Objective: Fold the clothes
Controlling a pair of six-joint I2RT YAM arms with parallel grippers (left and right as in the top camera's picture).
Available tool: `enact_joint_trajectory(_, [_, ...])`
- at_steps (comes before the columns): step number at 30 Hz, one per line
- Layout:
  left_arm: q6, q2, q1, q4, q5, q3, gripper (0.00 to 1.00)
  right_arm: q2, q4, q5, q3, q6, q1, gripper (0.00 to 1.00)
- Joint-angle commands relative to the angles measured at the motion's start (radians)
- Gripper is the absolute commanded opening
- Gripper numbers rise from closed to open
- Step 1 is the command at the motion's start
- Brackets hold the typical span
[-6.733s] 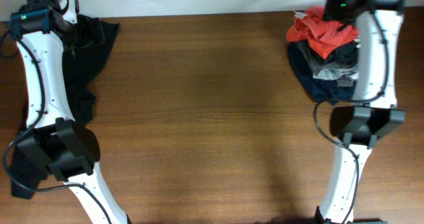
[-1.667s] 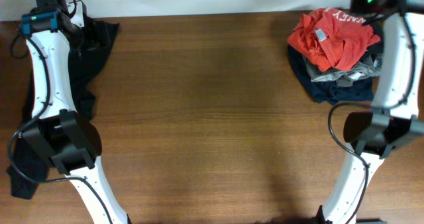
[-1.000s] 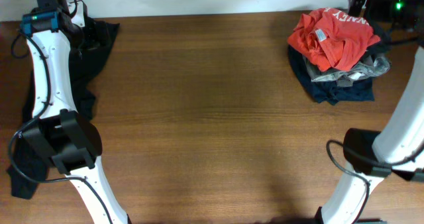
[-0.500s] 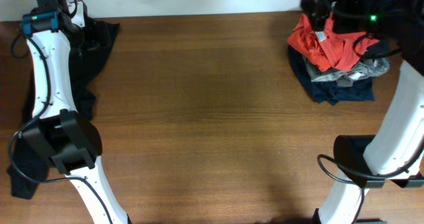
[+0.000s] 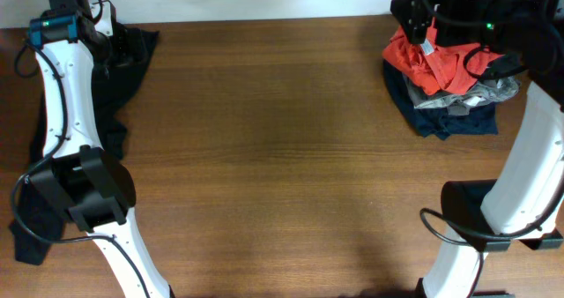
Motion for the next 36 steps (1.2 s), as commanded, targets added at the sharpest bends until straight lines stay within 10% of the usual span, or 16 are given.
enact_joint_trajectory(1, [-0.003, 0.001, -0.003, 0.0, 0.014, 0.01, 0.99, -0.078, 0.03, 0.227, -0.024, 0.007, 0.067, 0.99])
enact_joint_trajectory(36, [-0.003, 0.001, -0.003, 0.0, 0.014, 0.01, 0.99, -1.714, 1.246, 0.413, -2.485, -0.006, -0.088, 0.98])
